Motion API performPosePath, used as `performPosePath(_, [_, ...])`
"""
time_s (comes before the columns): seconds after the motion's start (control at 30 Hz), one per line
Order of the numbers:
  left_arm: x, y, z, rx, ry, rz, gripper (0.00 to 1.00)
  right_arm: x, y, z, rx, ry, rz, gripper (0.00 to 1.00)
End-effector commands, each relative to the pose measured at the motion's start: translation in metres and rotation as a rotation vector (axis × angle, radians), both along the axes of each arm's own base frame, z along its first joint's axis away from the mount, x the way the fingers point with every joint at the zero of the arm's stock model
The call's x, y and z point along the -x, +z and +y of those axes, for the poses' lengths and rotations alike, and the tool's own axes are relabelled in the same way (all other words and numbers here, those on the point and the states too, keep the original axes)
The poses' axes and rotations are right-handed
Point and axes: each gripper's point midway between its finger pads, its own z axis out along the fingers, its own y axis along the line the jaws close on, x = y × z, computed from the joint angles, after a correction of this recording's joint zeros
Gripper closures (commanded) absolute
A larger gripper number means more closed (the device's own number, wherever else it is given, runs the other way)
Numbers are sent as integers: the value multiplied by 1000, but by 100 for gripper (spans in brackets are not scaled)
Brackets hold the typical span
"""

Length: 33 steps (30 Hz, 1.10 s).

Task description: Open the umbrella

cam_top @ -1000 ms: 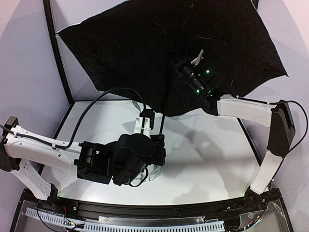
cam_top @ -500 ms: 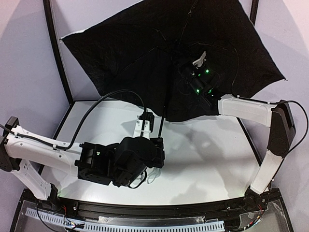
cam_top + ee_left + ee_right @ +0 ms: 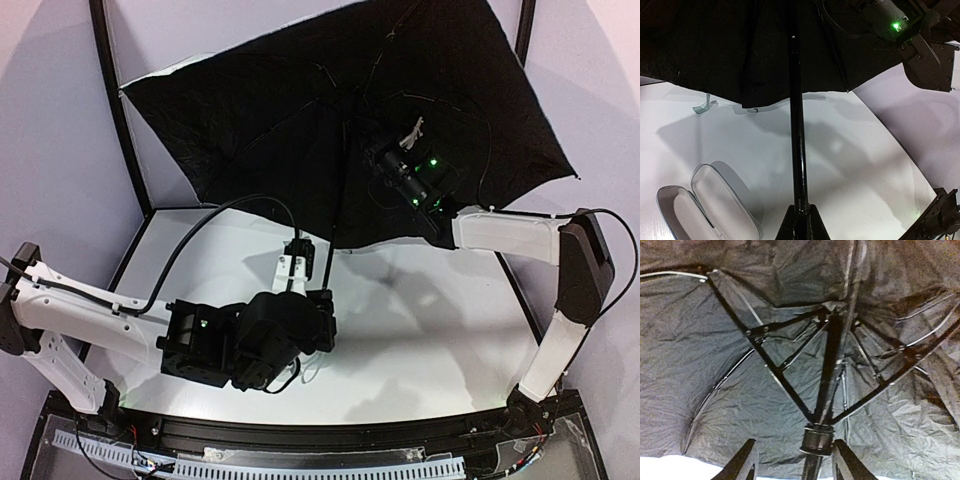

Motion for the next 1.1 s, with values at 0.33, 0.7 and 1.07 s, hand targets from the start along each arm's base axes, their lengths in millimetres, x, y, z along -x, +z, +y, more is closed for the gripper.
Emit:
performPosePath(0.33, [5,25,-6,39,-46,-33,99,-8,27,-13,-1,-60,-48,72])
performPosePath(0.7, [5,22,-7,-14,-51,-26,99,-28,18,-25,110,-191,38,98])
performPosePath(1.07, [77,-45,-26,-436,-486,63,99,-67,42,-105,50,-639,122,100])
